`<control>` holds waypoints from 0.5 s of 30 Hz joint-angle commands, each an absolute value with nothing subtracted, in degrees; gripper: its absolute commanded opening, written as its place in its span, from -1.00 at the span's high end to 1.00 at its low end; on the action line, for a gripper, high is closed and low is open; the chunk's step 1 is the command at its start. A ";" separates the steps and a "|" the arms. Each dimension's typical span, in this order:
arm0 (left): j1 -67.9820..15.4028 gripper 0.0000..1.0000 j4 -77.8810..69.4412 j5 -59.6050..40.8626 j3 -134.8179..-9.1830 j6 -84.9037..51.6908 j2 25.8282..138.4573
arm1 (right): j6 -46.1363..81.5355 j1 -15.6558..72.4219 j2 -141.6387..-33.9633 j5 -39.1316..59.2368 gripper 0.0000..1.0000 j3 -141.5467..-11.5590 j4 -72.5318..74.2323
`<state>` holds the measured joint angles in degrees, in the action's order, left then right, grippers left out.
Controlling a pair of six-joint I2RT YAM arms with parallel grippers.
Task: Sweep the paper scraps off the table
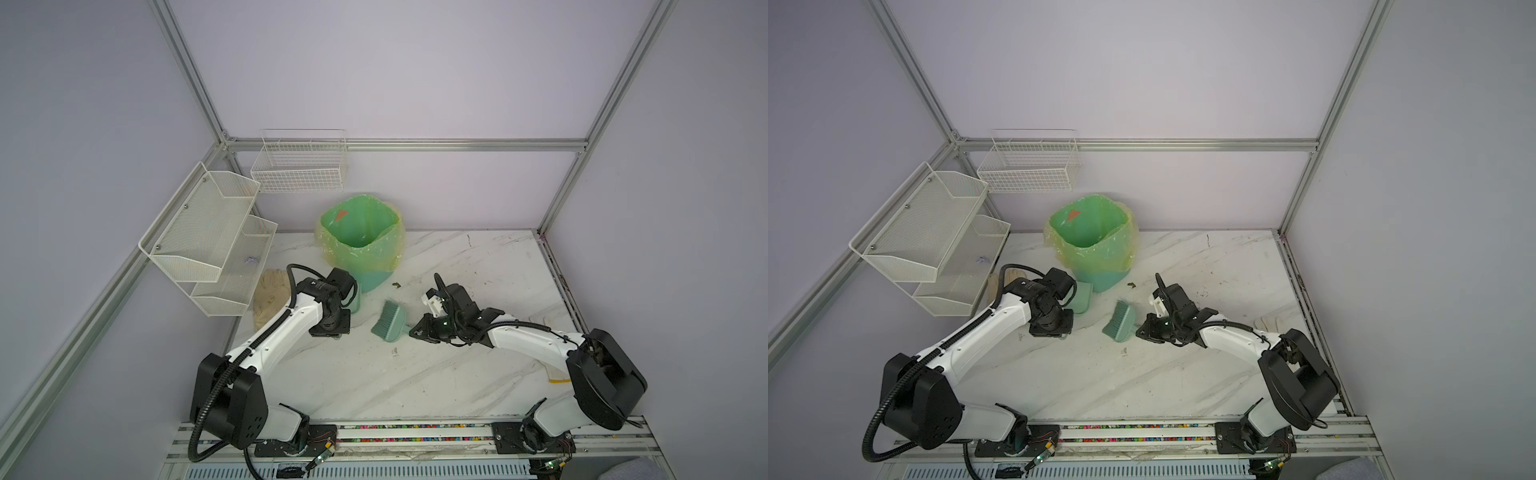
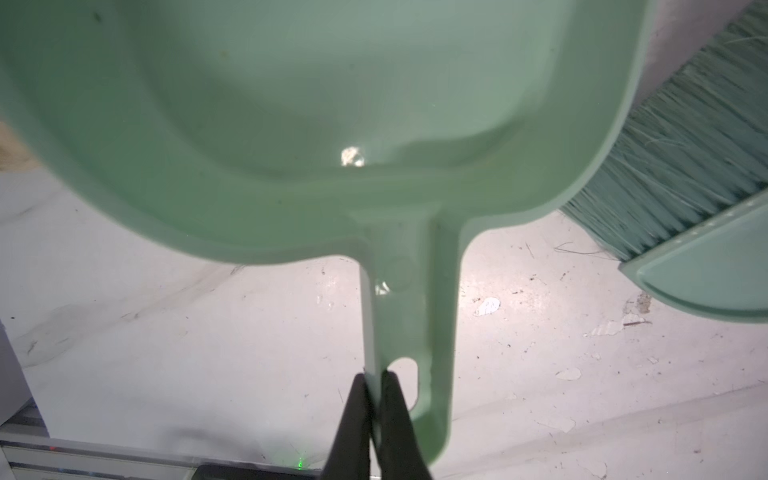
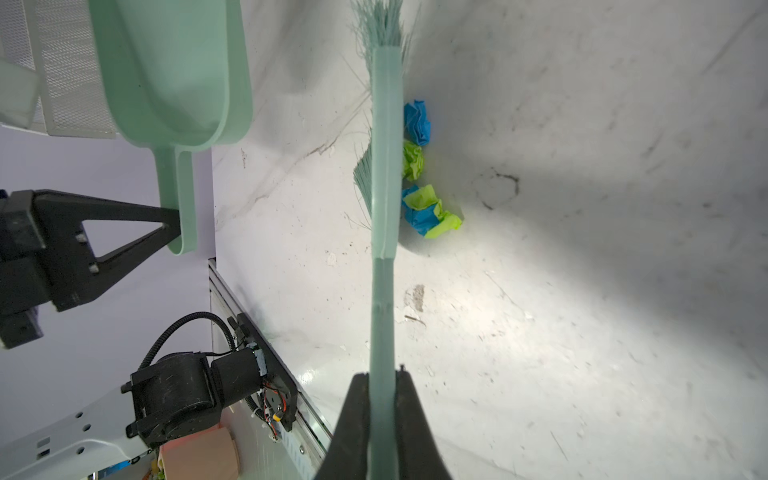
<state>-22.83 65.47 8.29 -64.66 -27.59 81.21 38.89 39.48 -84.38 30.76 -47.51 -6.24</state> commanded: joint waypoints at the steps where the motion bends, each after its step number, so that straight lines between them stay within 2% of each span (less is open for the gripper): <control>1: -24.30 1.00 63.48 7.05 -62.92 -29.44 80.48 | 37.80 39.14 -80.61 29.69 1.00 -47.79 -10.87; 15: -29.83 1.00 63.49 6.01 -60.66 -32.60 78.76 | 32.01 36.56 -80.78 26.66 1.00 -58.92 -17.37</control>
